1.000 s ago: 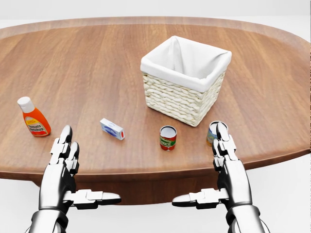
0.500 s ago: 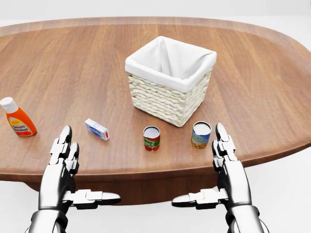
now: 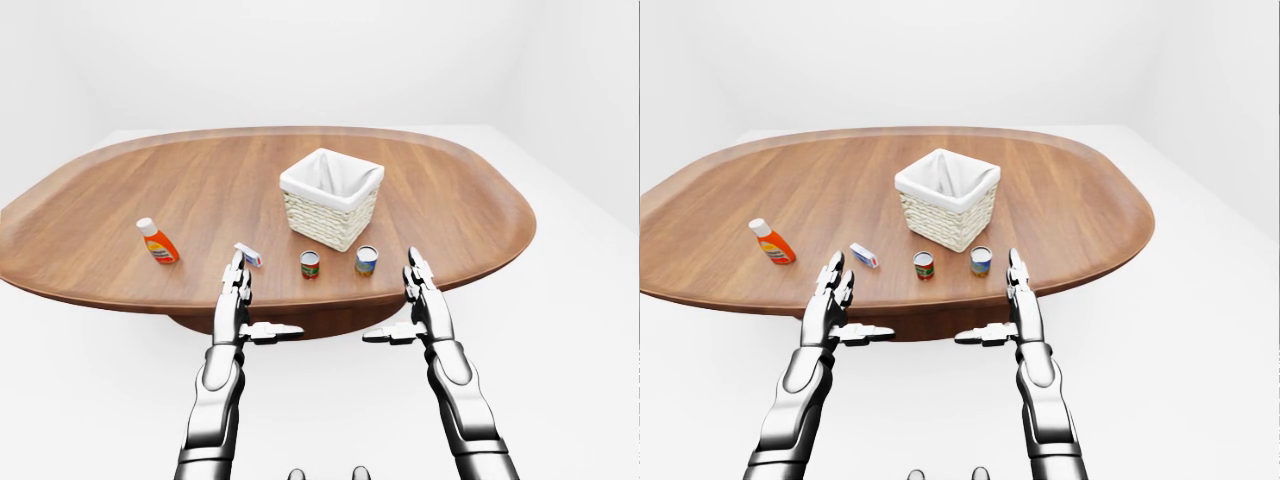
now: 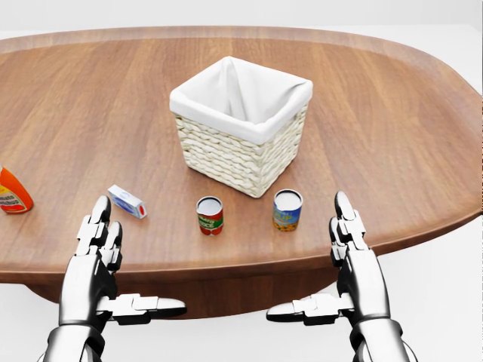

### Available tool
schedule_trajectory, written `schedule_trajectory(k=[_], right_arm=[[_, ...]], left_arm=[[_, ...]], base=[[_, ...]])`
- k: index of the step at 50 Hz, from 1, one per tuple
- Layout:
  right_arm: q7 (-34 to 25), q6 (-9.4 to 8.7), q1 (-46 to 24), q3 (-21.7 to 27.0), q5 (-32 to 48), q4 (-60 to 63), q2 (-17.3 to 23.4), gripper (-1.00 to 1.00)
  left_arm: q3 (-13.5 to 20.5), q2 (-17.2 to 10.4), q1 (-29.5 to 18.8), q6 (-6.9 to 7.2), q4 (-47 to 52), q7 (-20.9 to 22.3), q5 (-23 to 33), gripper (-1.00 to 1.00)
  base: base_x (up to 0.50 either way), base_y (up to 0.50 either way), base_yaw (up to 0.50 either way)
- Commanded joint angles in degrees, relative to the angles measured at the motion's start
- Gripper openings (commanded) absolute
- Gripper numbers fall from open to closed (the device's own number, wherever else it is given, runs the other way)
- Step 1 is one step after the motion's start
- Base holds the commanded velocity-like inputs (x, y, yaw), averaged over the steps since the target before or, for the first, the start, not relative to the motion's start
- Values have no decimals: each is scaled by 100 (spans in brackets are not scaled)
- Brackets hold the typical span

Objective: Pick up the alphabet soup and the cream cheese box, and put them in the basket.

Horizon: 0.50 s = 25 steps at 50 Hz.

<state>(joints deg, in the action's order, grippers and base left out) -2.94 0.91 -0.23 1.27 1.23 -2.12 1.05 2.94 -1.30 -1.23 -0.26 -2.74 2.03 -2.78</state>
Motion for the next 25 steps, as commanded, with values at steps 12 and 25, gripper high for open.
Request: schedule_trajectory(k=[12, 25], right_arm=[[-3, 44, -17, 15, -7, -45, 1, 100], [11, 6, -23, -3, 44, -62, 7, 100]], left_arm=[[0, -10, -81, 21, -175, -15, 19, 100], [16, -12, -70, 90, -130, -24, -47, 100]], base=[[0, -6, 0], [0, 0, 0]])
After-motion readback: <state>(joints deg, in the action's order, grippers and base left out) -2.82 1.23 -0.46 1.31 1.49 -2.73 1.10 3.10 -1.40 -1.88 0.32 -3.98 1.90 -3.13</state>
